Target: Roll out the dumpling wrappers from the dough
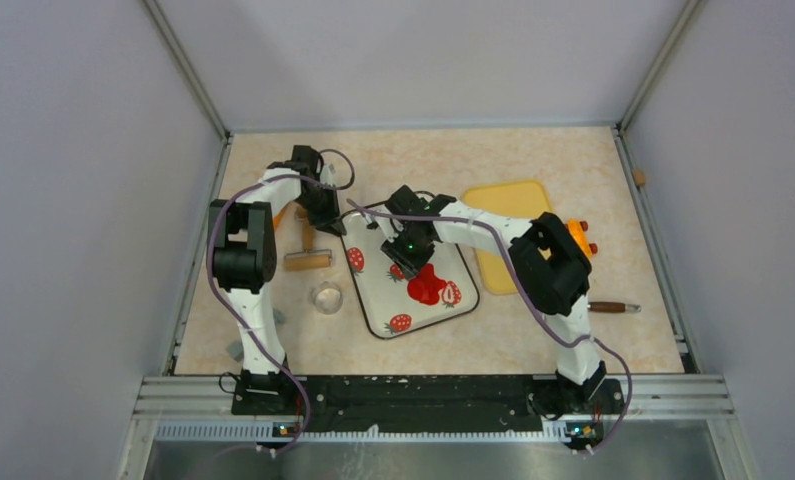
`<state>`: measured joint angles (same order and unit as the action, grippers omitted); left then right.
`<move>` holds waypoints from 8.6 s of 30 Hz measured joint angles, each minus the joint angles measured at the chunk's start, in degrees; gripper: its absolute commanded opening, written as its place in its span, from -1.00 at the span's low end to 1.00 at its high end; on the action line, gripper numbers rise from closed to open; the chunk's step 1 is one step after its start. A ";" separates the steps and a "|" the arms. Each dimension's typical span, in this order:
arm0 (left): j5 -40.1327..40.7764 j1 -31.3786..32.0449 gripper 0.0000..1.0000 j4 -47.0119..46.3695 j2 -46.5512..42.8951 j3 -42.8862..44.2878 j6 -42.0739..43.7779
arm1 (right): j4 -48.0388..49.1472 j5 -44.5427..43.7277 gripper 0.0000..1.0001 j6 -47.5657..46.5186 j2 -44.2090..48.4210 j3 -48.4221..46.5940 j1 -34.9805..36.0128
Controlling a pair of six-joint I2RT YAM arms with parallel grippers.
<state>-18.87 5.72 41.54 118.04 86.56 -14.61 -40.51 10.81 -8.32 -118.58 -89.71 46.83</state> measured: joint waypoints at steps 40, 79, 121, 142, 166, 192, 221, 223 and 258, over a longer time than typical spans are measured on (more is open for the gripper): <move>0.07 0.00 -1.00 0.02 0.24 0.02 0.11 | -5.79 -3.78 -1.00 -5.64 22.93 15.50 -0.90; -5.35 -0.55 0.02 0.28 -5.42 0.02 2.43 | -10.40 10.71 0.74 -3.52 -6.43 -27.15 -9.27; -39.12 7.26 0.22 -22.80 0.63 -2.78 -13.84 | -10.38 25.51 0.79 -0.35 -4.35 -25.24 -12.59; -29.35 4.59 0.17 -14.43 -19.91 -7.93 1.62 | -32.76 12.66 0.32 -45.27 37.97 14.27 -53.24; -27.30 5.18 0.17 -6.67 -25.00 -8.41 10.82 | -16.79 -1.77 0.25 -77.29 44.44 44.04 -59.39; -24.70 16.72 0.15 -6.12 -25.62 -9.64 11.08 | -21.49 -0.83 -1.00 -75.43 57.92 45.97 -55.54; -32.26 24.35 -0.34 -28.87 -9.09 0.96 -14.29 | -14.67 2.16 -1.00 -34.42 33.35 7.74 -19.67; -32.33 24.35 -0.73 -29.18 -8.61 0.96 -14.99 | -14.78 1.95 -1.00 -34.27 33.11 7.52 -18.80; -48.11 12.76 -1.00 -79.76 -7.91 -18.86 -54.58 | 12.66 49.57 0.35 31.58 33.38 17.33 -42.49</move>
<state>-66.98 18.48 -38.22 110.13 67.70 -69.19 -27.86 60.38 23.27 -85.21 -72.38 4.34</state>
